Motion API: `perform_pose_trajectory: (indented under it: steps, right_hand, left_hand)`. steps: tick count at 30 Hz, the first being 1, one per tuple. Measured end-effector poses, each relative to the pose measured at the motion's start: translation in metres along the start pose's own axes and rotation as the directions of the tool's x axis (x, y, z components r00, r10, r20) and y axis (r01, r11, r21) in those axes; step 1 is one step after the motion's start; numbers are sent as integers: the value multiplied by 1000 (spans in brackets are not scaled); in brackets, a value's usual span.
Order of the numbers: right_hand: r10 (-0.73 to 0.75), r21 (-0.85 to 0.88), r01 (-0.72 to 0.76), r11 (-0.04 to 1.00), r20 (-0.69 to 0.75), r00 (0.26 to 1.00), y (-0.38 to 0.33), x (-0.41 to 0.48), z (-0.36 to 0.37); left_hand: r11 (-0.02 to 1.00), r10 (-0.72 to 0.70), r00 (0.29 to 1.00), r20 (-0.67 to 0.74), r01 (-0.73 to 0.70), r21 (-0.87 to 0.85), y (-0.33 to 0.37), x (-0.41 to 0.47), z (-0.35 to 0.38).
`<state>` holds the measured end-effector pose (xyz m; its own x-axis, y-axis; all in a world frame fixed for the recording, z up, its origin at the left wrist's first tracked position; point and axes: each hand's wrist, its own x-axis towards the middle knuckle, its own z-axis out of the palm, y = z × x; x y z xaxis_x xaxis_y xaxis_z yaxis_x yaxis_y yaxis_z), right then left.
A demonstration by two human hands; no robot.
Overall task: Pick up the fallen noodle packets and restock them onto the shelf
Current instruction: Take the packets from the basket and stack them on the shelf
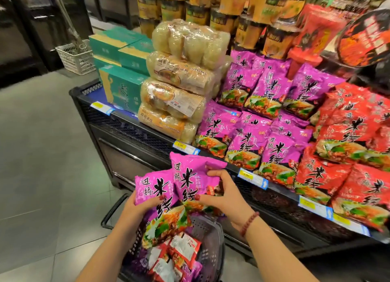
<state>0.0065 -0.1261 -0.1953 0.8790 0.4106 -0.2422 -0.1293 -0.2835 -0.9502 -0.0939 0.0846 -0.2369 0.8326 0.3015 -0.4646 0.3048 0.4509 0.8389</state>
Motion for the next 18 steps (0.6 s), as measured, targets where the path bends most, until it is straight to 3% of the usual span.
perform_pose_trajectory:
  steps: [10,18]
  right_hand:
    - [-281,-308,245,919,-79,956,-20,6,-80]
    - [-373,-256,309,916,-257,892,-25,24,-162]
  left_hand:
    - [996,67,991,118,-74,59,35,34,90]
    - [971,151,961,232,-188,145,67,68,177]
